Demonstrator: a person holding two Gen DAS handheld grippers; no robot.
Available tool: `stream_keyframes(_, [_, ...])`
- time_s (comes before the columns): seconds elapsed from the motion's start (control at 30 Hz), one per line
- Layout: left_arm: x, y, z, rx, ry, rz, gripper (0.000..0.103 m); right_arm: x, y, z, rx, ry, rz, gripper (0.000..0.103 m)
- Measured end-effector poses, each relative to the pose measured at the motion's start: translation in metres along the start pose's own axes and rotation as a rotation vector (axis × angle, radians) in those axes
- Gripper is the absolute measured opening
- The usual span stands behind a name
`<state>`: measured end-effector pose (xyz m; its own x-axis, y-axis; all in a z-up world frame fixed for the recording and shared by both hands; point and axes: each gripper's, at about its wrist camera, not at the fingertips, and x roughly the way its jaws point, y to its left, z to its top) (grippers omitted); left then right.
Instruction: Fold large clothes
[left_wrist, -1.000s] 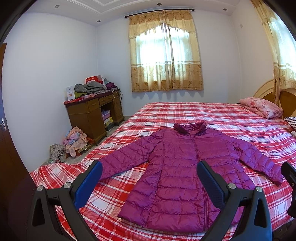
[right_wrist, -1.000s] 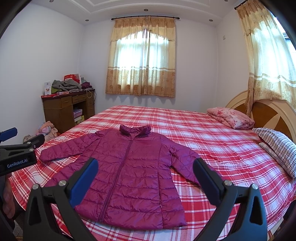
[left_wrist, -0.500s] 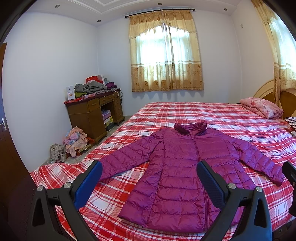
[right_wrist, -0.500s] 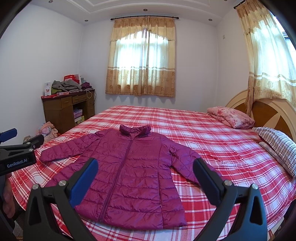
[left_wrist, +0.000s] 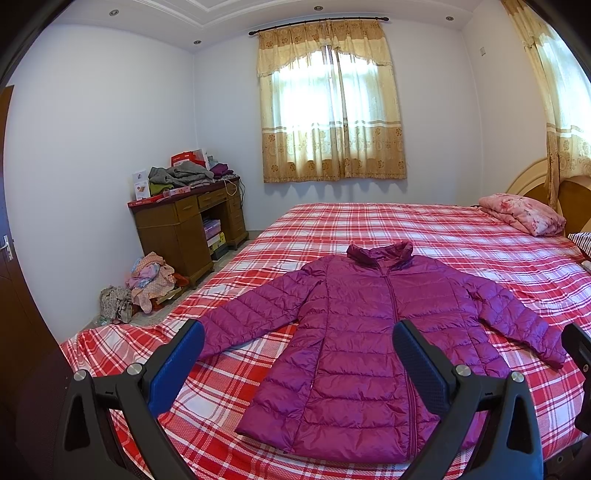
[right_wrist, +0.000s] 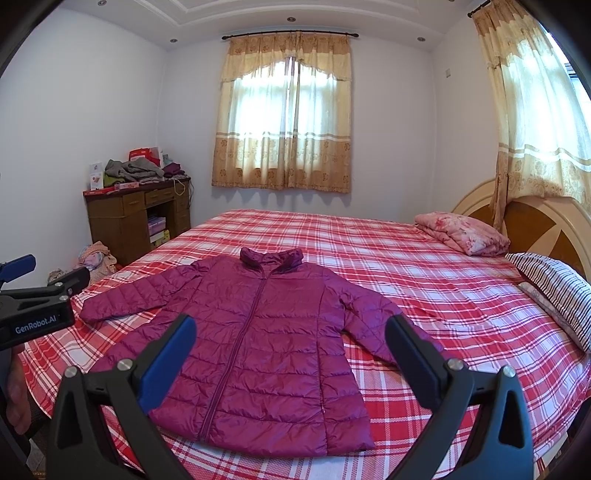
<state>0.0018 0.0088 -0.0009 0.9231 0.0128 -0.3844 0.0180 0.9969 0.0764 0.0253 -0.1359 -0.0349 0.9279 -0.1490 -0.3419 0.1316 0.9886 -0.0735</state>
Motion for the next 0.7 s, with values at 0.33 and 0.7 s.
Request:
stream_keyframes(0.33, [0.0003, 0.0007, -0.0005, 0.0, -0.001, 0.0, 0.102, -0.0011, 0.0001, 0.0006, 0.002, 0.001, 0.001, 0.103])
stream_keyframes(0.7, [0.0003, 0.0007, -0.0002, 0.001, 0.001, 0.0, 0.102, -0.0004, -0.0011, 0.0009, 0.002, 0.001, 0.0, 0.103])
